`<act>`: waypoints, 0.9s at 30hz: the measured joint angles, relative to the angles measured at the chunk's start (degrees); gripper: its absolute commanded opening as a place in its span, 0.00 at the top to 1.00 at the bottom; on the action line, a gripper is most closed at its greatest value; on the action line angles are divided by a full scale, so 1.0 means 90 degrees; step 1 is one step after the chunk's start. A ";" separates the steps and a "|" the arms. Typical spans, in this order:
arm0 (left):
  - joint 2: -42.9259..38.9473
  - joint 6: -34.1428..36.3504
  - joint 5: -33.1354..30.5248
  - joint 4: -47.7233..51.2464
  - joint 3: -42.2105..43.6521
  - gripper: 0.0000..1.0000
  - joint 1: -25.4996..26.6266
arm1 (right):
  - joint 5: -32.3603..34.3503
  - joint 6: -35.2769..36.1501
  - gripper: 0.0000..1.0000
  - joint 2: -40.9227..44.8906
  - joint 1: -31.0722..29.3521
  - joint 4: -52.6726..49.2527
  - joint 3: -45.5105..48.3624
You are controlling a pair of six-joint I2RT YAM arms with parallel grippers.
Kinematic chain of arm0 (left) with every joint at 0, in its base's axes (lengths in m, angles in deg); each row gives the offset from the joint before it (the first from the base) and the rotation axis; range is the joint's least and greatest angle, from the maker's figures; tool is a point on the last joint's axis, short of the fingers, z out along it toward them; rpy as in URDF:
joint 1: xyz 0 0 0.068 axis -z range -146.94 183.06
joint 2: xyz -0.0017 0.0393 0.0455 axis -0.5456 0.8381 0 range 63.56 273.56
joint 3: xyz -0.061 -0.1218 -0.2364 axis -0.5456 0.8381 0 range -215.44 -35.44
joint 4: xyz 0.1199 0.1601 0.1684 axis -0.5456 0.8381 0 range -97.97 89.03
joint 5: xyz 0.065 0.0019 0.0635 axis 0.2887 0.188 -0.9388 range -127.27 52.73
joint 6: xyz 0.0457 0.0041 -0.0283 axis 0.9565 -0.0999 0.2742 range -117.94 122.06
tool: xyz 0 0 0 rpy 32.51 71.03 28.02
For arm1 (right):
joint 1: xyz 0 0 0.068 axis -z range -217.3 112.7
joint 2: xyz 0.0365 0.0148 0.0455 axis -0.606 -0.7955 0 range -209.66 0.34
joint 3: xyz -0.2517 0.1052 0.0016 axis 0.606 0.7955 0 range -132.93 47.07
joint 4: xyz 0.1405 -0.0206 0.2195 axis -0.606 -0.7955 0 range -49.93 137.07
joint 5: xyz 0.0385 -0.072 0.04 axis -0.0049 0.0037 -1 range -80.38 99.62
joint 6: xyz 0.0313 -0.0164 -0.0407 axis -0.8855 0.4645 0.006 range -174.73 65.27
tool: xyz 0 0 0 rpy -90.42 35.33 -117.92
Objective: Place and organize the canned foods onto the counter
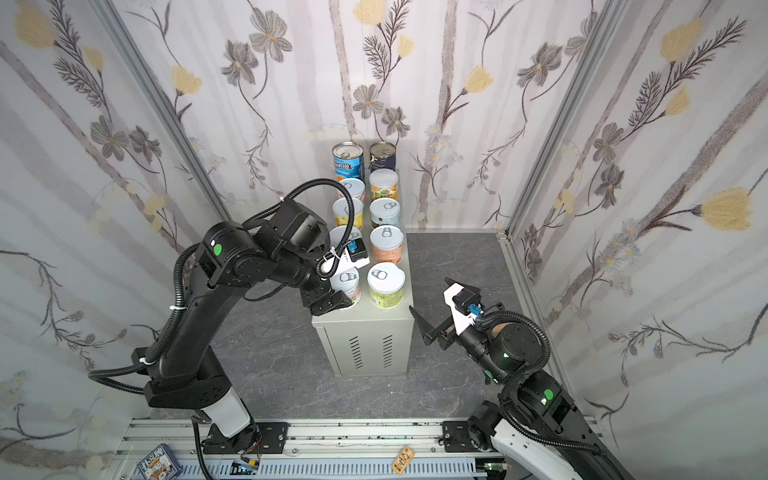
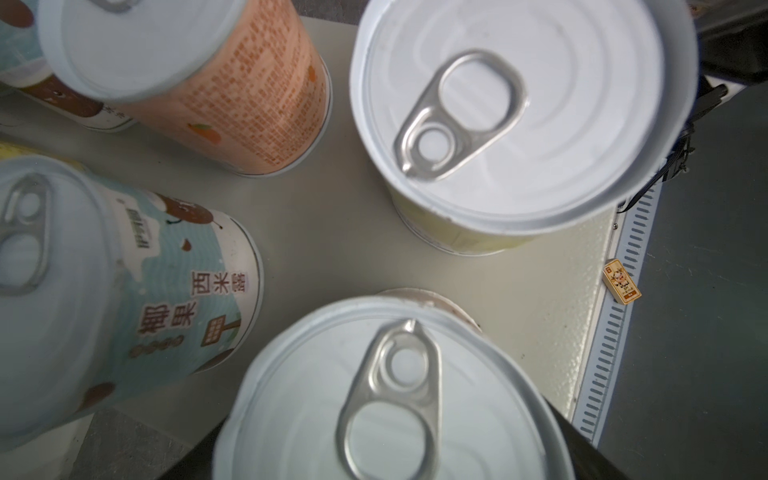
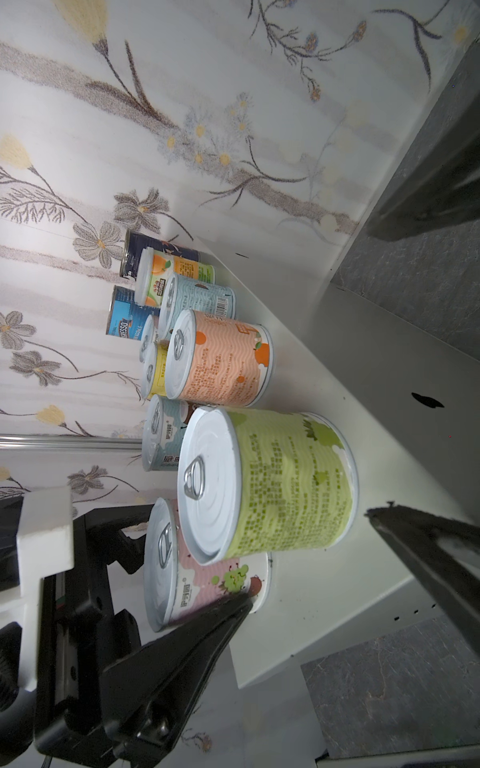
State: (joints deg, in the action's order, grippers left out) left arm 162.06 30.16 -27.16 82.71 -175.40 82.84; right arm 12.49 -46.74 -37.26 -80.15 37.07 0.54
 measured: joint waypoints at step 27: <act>-0.0223 -0.0002 -0.0243 -0.0143 0.0121 0.00 0.0000 | -0.0107 0.0002 0.00 -0.0053 0.0002 0.0063 0.0010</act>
State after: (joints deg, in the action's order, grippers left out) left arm 160.05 30.13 -29.34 81.42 -174.31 82.84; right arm 11.53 -46.72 -37.74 -80.13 37.64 0.63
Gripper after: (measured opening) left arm 0.997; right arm 0.996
